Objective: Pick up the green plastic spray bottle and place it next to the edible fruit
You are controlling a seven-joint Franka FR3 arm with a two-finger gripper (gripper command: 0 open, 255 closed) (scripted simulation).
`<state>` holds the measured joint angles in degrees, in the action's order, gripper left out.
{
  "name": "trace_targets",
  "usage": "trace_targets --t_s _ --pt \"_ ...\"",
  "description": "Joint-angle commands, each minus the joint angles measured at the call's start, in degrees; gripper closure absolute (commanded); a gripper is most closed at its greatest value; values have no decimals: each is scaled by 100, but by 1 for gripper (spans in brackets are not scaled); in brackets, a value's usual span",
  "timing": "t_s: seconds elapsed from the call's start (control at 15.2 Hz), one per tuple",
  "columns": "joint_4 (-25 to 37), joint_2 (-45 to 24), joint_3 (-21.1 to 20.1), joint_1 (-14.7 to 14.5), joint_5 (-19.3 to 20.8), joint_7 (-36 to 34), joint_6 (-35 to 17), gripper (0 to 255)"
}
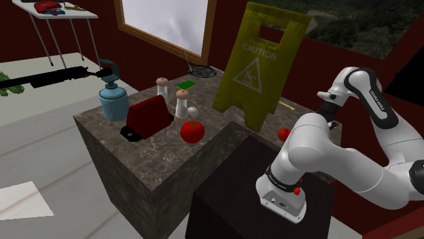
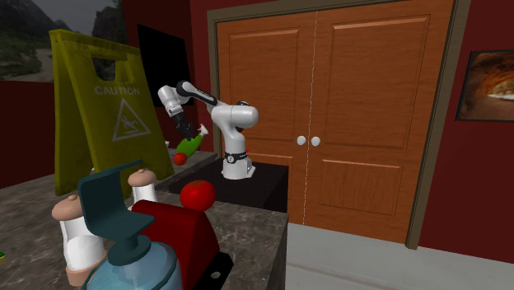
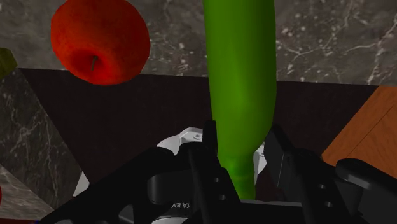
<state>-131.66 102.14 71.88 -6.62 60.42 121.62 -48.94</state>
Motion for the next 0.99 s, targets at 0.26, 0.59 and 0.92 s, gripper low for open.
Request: trace_targets --t_s 0.26,0.59,0.92 --pt "0 4 20 0 21 -2 -8 0" --pt "723 -438 -413 -543 -375 -9 134 0" --pt "723 -440 -412 -542 -375 -8 132 0"
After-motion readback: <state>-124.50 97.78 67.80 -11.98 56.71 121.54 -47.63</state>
